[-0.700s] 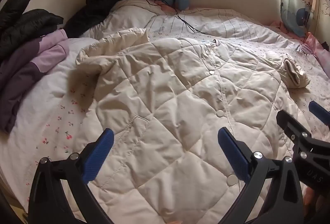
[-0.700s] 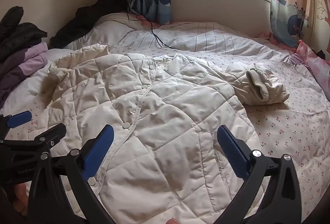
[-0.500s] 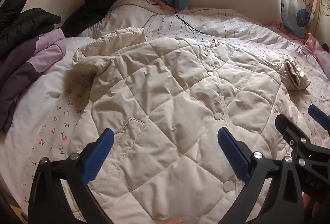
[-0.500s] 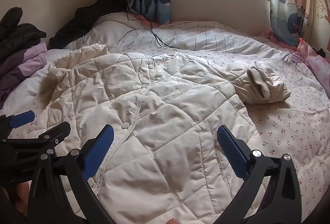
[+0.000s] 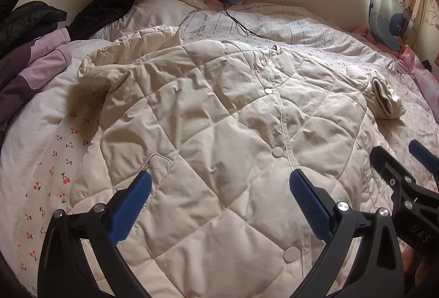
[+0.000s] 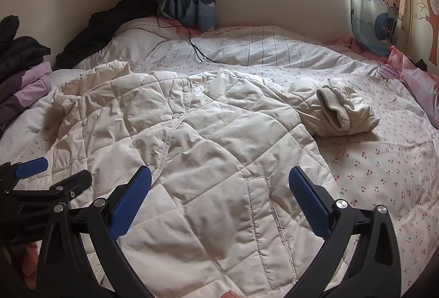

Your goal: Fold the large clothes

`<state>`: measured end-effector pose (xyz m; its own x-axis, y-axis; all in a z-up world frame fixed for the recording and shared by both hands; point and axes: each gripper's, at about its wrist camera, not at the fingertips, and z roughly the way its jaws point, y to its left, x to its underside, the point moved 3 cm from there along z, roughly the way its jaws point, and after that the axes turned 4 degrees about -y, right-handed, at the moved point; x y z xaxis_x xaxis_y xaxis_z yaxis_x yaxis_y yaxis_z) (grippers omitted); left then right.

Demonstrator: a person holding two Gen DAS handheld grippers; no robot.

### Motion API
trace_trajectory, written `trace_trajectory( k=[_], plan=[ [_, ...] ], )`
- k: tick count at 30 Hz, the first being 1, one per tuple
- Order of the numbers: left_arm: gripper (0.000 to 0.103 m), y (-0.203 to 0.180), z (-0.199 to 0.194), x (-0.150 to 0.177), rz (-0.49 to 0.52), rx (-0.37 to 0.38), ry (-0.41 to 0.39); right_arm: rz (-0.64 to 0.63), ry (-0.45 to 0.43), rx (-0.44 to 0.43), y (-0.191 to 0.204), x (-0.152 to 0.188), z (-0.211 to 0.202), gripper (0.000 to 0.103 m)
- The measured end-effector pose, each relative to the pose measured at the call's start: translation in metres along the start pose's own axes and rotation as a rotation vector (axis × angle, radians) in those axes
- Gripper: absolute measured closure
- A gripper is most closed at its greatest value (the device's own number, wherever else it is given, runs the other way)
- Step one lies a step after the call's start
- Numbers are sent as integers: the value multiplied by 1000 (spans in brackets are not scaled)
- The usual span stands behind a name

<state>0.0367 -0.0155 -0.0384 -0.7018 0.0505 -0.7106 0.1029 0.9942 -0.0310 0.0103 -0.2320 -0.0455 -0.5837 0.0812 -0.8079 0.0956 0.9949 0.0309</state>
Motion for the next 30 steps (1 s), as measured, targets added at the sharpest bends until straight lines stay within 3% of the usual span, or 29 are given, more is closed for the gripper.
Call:
trace_trajectory(
  k=[9,30],
  plan=[
    [6,0,10,-7,-78,-33,-3,11,16,-17,-6,4,3,6],
    [6,-1,14,-8,-72,-54,-11,-1,17,-54,-2,6,2,6]
  ],
)
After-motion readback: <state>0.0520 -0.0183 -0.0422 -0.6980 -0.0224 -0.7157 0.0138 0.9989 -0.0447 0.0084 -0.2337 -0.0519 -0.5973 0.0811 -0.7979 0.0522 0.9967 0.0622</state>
